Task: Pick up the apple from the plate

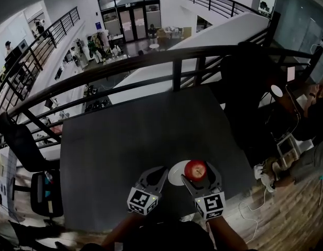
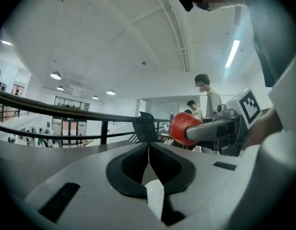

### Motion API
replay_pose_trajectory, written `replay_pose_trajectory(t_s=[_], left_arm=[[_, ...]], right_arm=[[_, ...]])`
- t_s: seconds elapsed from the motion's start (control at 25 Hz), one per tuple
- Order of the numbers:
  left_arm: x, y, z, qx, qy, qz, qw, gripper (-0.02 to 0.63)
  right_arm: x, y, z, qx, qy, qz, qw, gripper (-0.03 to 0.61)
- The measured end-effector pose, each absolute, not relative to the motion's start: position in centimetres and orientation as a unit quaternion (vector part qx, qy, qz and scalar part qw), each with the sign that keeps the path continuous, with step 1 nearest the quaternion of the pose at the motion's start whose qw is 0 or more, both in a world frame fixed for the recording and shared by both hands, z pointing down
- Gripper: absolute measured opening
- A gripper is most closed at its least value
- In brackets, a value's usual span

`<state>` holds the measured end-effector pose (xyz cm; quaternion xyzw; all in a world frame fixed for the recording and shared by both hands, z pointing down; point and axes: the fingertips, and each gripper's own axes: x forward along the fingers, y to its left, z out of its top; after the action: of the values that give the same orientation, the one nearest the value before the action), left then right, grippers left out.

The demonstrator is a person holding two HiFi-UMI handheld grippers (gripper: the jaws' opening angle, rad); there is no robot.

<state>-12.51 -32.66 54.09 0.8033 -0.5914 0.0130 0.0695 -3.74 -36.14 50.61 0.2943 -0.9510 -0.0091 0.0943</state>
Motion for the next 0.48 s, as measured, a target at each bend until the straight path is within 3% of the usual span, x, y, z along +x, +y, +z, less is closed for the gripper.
replay_pose_trajectory(t_s=[0.48], left_arm=[[-10.7, -32.3, 49.6, 0.819, -0.574, 0.009, 0.014, 0.028]], right_arm=[[-1.6, -35.8, 44.0, 0.361, -0.931, -0.04, -0.012, 0.405]])
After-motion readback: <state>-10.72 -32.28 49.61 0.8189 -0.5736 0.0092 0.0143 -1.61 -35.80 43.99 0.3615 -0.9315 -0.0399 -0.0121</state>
